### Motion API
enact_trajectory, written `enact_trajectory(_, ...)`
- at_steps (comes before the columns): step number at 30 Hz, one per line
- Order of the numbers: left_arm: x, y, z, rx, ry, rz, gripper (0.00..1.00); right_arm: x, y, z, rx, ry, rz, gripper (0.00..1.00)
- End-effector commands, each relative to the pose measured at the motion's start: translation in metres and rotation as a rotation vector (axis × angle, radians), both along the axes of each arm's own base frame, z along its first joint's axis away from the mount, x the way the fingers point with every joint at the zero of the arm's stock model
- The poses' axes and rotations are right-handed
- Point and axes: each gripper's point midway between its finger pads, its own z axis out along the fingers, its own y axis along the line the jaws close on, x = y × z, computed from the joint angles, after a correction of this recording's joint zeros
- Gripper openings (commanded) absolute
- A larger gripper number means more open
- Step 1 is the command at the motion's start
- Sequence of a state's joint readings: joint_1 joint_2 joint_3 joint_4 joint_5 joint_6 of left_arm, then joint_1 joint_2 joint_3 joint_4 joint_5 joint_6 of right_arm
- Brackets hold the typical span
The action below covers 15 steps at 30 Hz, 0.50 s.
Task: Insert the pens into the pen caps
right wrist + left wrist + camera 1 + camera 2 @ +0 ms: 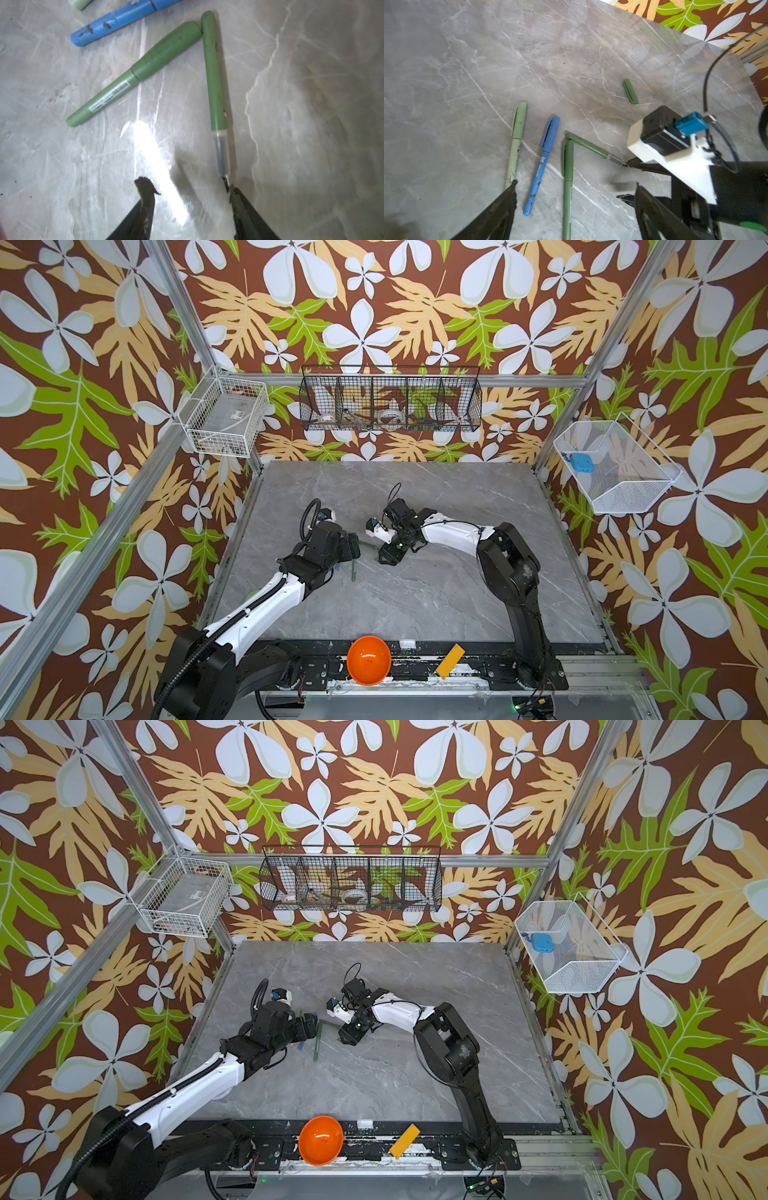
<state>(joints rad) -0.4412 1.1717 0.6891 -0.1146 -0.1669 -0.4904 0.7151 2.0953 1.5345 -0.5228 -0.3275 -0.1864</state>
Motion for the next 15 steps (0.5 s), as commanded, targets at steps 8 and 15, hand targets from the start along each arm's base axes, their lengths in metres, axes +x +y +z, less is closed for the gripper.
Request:
enact_trajectory(8,0.007,0.005,0.037,-0.013,-0.103,0.024,0.90,0.030,0.019,-0.001,-0.008,-0.108,-0.002,0.58)
enact_trajectory(15,0.002,0.010,0.047,-0.012,-0.131,0.030,0.92,0.026,0.019,-0.013,-0.034,-0.084,0.021,0.41)
